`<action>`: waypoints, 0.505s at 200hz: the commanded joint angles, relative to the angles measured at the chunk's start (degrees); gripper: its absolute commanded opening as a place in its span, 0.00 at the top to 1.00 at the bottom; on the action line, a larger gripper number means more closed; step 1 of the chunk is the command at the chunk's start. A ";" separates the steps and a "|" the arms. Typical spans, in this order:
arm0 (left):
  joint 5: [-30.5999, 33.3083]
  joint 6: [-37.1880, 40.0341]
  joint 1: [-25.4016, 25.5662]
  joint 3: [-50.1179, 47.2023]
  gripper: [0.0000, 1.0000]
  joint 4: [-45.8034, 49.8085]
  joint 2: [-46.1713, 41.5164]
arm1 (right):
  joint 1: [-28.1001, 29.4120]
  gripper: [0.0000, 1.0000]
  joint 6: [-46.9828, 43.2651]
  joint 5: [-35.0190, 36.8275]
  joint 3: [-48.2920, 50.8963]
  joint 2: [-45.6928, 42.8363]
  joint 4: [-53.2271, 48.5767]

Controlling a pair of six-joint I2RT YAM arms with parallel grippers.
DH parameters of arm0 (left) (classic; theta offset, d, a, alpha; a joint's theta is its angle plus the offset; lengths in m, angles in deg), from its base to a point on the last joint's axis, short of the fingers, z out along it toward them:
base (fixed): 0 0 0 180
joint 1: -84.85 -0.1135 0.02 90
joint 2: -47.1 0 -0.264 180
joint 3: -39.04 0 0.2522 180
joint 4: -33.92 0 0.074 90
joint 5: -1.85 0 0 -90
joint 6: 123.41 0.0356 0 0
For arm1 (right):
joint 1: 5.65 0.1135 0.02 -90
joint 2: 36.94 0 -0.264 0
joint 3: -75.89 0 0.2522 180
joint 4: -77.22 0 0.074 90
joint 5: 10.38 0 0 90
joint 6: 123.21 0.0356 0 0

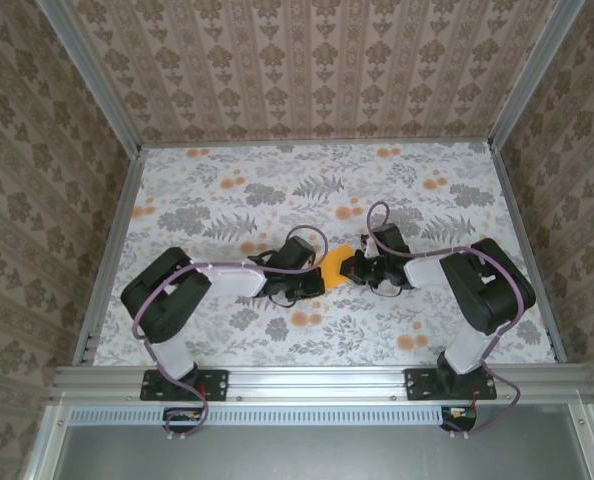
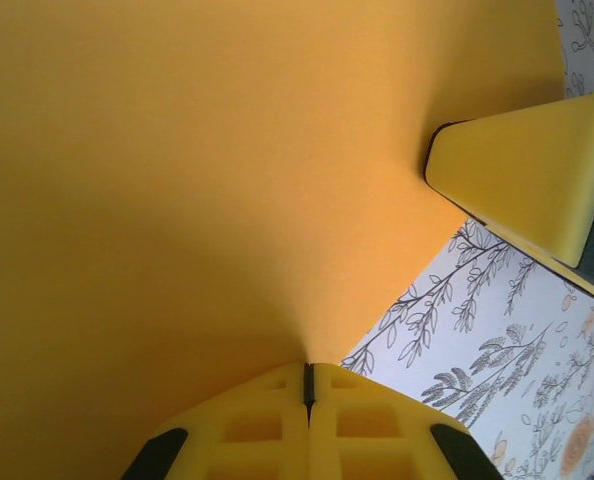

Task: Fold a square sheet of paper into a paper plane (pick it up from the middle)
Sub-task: First fold in half a square sheet of paper at the center of the table.

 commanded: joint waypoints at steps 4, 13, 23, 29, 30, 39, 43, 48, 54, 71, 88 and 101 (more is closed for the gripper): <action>4.53 4.01 -1.88 -0.33 1.00 9.00 -1.36 | 2.26 1.00 8.04 7.13 5.72 -0.97 -1.38; 4.85 4.01 -2.12 -0.46 1.00 8.51 -2.38 | 3.97 1.00 11.48 9.91 7.50 -2.23 -0.15; 5.71 3.11 -1.88 -0.83 1.00 7.00 -4.01 | 5.62 1.00 15.21 13.21 8.65 -3.12 0.53; 6.46 2.16 -1.42 -1.23 1.00 5.44 -5.01 | 6.16 1.00 16.71 14.59 9.11 -3.36 1.45; 6.60 1.99 -1.33 -1.29 1.00 5.21 -5.17 | 6.23 1.00 16.91 14.87 9.19 -3.39 1.63; 8.20 0.02 -0.40 -1.53 1.00 3.08 -6.74 | 6.48 1.00 18.90 16.69 9.73 -3.41 2.91; 8.96 -1.32 0.17 -1.52 1.00 2.34 -7.10 | 6.48 1.00 19.60 17.27 9.86 -3.42 3.56; 9.90 -2.67 0.81 -1.45 1.00 1.51 -7.44 | 6.48 1.00 20.43 17.86 10.14 -3.41 4.44; 11.10 -4.03 2.00 -1.14 1.00 0.38 -7.54 | 6.56 1.00 21.28 18.52 10.32 -3.51 5.08; 14.74 -7.44 5.03 -0.44 1.00 -2.07 -6.17 | 7.13 1.00 22.74 20.06 10.42 -3.86 5.55; 16.25 -11.16 6.49 0.27 1.00 -3.49 -3.47 | 7.78 1.00 23.95 21.28 10.65 -4.21 5.60; 16.88 -13.53 6.85 -0.44 1.00 -6.27 -1.69 | 8.01 1.00 24.14 21.21 10.72 -3.96 5.36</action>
